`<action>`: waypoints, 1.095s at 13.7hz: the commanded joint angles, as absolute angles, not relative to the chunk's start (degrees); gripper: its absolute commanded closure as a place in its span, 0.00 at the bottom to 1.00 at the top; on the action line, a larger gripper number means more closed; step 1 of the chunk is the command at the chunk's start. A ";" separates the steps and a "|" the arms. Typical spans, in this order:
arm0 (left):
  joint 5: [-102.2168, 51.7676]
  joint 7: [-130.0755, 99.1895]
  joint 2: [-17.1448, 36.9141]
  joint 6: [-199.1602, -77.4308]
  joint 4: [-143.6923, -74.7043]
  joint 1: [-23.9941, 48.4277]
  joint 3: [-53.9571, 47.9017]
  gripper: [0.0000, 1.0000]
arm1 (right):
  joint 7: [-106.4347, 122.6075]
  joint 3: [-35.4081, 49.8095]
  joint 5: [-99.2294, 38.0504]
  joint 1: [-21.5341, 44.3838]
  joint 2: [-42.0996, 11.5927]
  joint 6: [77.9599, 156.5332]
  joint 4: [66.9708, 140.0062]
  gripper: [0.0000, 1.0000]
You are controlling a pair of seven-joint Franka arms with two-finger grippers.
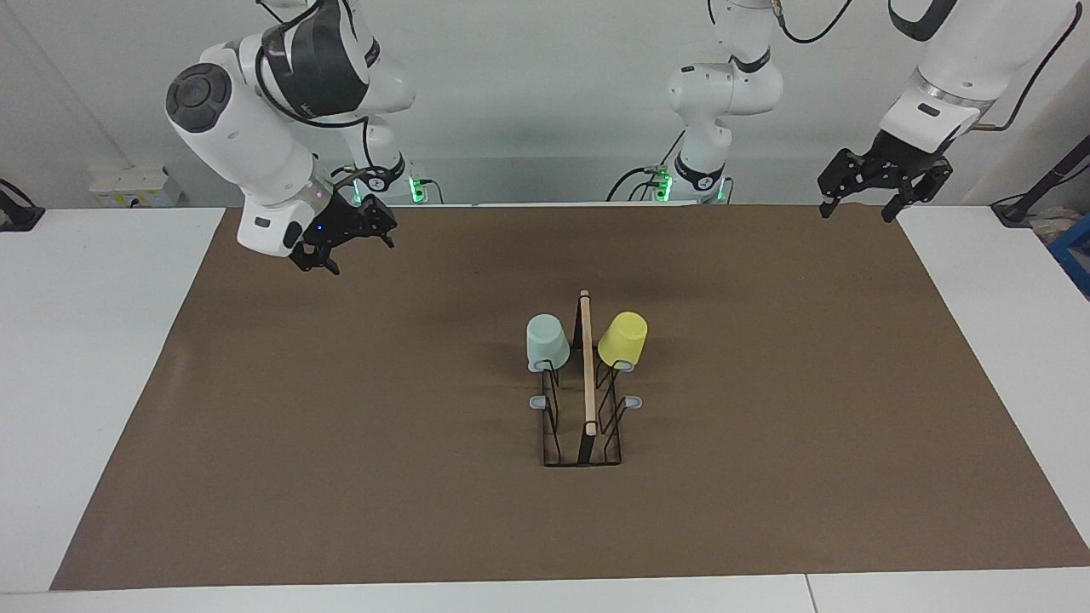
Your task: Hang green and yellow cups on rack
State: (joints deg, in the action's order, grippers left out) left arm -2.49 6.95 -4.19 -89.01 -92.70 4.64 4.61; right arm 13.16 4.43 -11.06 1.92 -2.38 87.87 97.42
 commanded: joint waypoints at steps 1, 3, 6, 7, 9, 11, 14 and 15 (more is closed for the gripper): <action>-1.76 6.24 -5.54 -88.59 -94.13 5.54 5.71 0.00 | 4.25 6.06 -7.48 2.71 -0.35 85.61 97.65 0.00; -1.76 6.24 -5.45 -88.59 -94.13 5.45 5.71 0.00 | 2.90 6.06 -5.37 3.60 -0.09 85.43 97.73 0.00; -0.88 6.24 -5.45 -88.42 -94.13 5.36 5.71 0.00 | 1.24 5.89 -4.75 3.60 0.09 85.43 97.82 0.00; -0.88 6.24 -5.45 -88.42 -94.13 5.36 5.71 0.00 | -1.55 5.98 -4.75 3.60 0.09 85.60 97.82 0.00; -0.88 6.24 -5.45 -88.51 -94.13 5.36 5.45 0.00 | -3.86 6.15 -4.75 3.52 0.09 85.69 97.82 0.00; -0.88 6.24 -5.54 -88.51 -94.22 5.36 5.45 0.00 | -4.22 6.15 -4.75 3.60 0.09 86.13 97.82 0.00; -0.88 6.24 -5.54 -88.42 -94.22 5.36 5.36 0.00 | -3.78 5.98 -4.92 2.82 0.09 86.05 97.91 0.00; -0.88 6.33 -5.62 -88.42 -94.22 5.36 5.36 0.00 | -3.95 5.63 -4.83 2.64 0.00 86.13 97.91 0.00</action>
State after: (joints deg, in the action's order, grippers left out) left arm -1.92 6.95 -4.19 -88.90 -92.81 4.76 5.14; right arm -3.01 5.59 -5.95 3.59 -0.50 85.92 97.44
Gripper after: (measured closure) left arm 0.000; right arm 0.000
